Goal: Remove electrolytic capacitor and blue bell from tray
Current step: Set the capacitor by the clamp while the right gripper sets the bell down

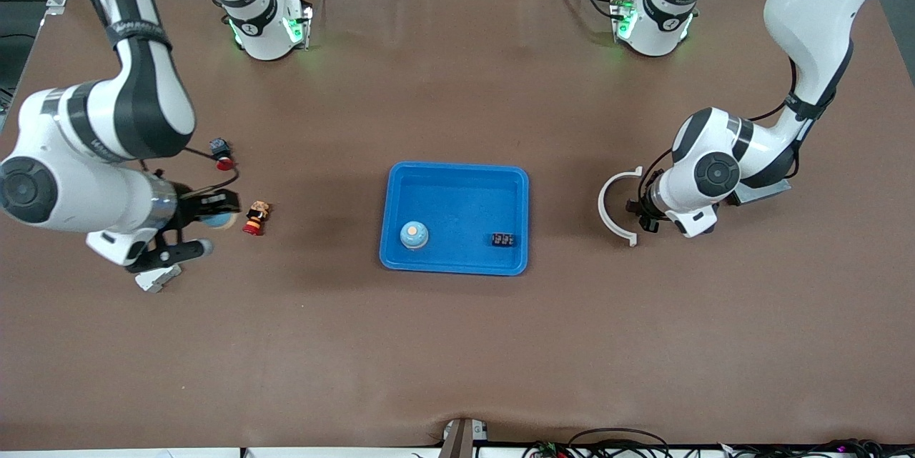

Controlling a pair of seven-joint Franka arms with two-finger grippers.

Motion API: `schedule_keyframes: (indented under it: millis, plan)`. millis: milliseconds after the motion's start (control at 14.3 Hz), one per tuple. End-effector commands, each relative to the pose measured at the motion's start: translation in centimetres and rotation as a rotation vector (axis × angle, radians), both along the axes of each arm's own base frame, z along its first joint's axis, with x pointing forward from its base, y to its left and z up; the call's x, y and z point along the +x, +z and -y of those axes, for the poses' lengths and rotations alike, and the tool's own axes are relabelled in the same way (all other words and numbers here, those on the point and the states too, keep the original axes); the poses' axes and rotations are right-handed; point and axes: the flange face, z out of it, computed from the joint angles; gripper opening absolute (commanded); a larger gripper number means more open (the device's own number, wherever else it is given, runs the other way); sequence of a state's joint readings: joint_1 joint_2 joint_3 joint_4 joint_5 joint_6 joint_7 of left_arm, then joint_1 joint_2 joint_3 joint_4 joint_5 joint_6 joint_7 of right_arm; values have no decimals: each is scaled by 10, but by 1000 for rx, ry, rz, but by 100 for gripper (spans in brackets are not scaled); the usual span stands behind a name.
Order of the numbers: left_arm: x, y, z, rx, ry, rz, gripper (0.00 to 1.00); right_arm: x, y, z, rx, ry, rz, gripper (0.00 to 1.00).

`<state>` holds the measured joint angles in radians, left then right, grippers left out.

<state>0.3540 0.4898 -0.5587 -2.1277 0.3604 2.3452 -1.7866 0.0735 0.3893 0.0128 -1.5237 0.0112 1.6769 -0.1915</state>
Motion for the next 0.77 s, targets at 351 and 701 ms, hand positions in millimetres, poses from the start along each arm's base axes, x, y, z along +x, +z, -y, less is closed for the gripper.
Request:
schedule_keyframes:
  millis: [351,701]
  plan:
    - [3,29,8,47,16,24,100,35,-94,84,11,136,69,19]
    - [29,87,40,73,22,3,100,36,-166,107,25,151,62,19]
